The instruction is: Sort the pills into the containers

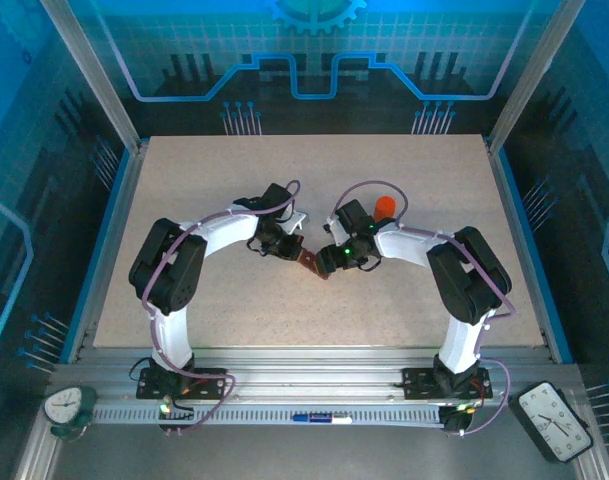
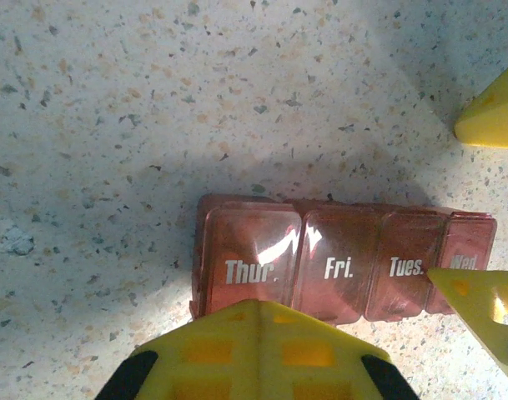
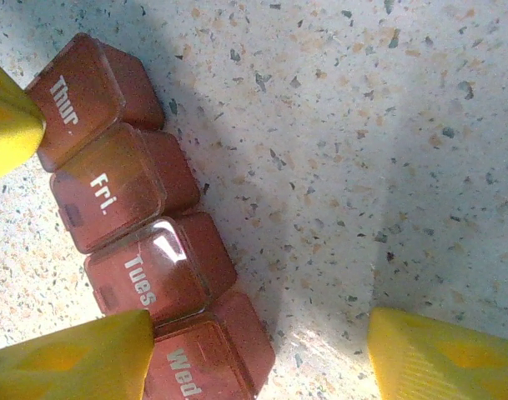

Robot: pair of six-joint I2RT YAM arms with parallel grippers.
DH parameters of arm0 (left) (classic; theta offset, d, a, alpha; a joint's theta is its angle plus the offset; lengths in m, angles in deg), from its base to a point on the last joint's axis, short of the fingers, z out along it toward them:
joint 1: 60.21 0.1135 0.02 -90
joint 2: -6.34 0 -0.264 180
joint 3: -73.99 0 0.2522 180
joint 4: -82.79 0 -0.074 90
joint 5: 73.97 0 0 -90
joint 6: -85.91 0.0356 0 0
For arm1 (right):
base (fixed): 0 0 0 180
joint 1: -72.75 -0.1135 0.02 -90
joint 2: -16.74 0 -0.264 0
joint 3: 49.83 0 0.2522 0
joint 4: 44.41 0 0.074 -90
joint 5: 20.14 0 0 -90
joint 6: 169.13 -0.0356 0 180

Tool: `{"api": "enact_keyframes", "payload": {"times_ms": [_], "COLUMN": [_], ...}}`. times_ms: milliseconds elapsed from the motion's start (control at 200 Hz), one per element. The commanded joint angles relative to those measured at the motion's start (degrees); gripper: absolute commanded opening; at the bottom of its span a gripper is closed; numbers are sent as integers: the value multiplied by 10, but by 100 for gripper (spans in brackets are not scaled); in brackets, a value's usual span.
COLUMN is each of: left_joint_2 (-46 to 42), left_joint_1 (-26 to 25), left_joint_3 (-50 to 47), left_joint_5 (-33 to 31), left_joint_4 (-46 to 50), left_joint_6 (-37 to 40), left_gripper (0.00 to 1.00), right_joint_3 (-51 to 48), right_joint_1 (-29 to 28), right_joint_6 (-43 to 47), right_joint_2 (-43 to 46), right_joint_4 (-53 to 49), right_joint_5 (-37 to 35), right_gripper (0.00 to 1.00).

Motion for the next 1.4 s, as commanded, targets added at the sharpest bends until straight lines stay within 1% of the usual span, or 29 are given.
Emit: {"api": "enact_keyframes", "payload": {"times_ms": [0,210,365,525,595,630,730,790,851,866,876,886,896,986,1006,1021,1071,1131,1281,1396], "left_joint_2": [21,23,-1,-49,-80,-97,-148,-179,-208,-214,-219,-223,-228,-265,-273,-280,-301,-328,-393,-426], "left_joint_1": [-2,-2,-2,0,4,7,18,27,40,44,47,49,52,77,83,87,104,124,172,202], "left_joint_3": [-11,-14,-9,0,-2,-5,-27,-43,-58,-62,-64,-67,-69,-87,-92,-96,-113,-137,-220,-291], "left_joint_5": [-1,-1,5,1,-7,-10,-30,-42,-47,-47,-46,-45,-45,-50,-53,-56,-60,-72,-113,-147], "left_joint_4": [1,-6,-29,-73,-105,-126,-187,-224,-254,-260,-264,-267,-270,-294,-299,-303,-320,-344,-443,-534], "left_joint_6": [4,2,-10,-26,-35,-41,-55,-64,-70,-71,-71,-71,-71,-67,-66,-66,-62,-57,-48,-41], "left_gripper": [0,0,0,10,13,16,29,42,63,80,93,97,98,99,99,99,99,99,99,99], "right_joint_3": [-16,-14,7,66,99,114,155,175,187,189,190,190,191,188,185,183,174,158,95,40], "right_joint_1": [4,5,12,29,40,47,67,83,104,110,114,118,123,167,179,188,215,244,299,319], "right_joint_6": [-2,-2,0,6,5,3,-3,-8,-10,-10,-11,-11,-11,-12,-12,-13,-16,-17,-31,-43], "right_joint_2": [-29,-29,-20,11,31,41,75,95,117,124,128,132,136,171,179,184,199,220,264,285], "right_joint_4": [-11,-12,-29,-72,-90,-100,-118,-126,-130,-130,-130,-130,-129,-120,-116,-114,-103,-87,-29,21], "right_joint_5": [-8,-5,8,35,49,55,70,74,73,73,72,71,71,58,57,55,51,27,-68,-146], "right_gripper": [68,68,68,70,72,72,75,77,80,81,82,83,84,92,98,100,100,100,100,100]}}
